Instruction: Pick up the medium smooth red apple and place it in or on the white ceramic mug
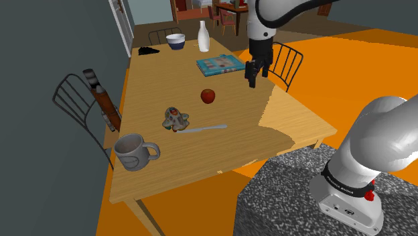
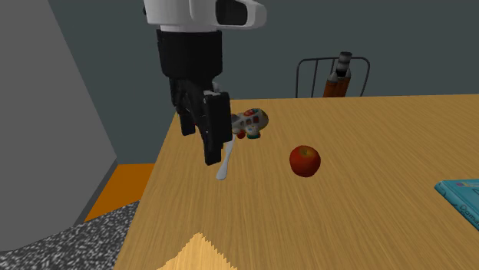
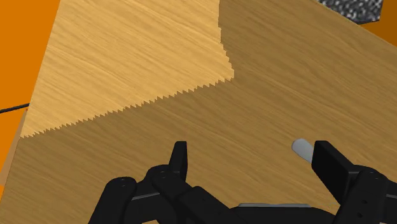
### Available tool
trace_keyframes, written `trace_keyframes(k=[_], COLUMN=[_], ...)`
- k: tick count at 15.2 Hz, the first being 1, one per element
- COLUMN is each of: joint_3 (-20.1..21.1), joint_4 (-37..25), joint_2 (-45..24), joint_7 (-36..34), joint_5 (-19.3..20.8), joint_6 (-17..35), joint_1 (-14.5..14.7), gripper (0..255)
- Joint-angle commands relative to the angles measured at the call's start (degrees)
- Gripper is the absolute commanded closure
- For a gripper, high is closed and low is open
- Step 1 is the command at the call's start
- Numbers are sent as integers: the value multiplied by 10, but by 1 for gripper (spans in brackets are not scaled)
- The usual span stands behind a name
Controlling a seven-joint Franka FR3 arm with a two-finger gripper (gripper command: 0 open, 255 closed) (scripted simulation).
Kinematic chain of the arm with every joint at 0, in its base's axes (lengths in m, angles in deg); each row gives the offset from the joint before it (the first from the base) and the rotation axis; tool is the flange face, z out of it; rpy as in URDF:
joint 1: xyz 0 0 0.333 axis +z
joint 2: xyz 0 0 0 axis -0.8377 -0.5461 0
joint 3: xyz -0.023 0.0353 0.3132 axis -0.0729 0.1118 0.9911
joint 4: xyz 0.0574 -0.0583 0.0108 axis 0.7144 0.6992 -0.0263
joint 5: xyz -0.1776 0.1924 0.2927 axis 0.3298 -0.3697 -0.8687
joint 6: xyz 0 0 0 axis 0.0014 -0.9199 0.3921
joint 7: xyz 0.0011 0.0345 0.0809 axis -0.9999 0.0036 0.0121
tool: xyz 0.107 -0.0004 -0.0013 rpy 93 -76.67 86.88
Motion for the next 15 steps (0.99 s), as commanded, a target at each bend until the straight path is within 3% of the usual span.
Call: trace_keyframes(k=[1, 8, 15], joint_3=[-3, -20, -25], joint_4=[-3, -67, -167], joint_2=[-34, -179, -327], joint_7=[12, 70, 130], joint_5=[0, -3, -22], joint_6=[39, 144, 214], joint_1=[4, 10, 13], gripper=[0, 0, 0])
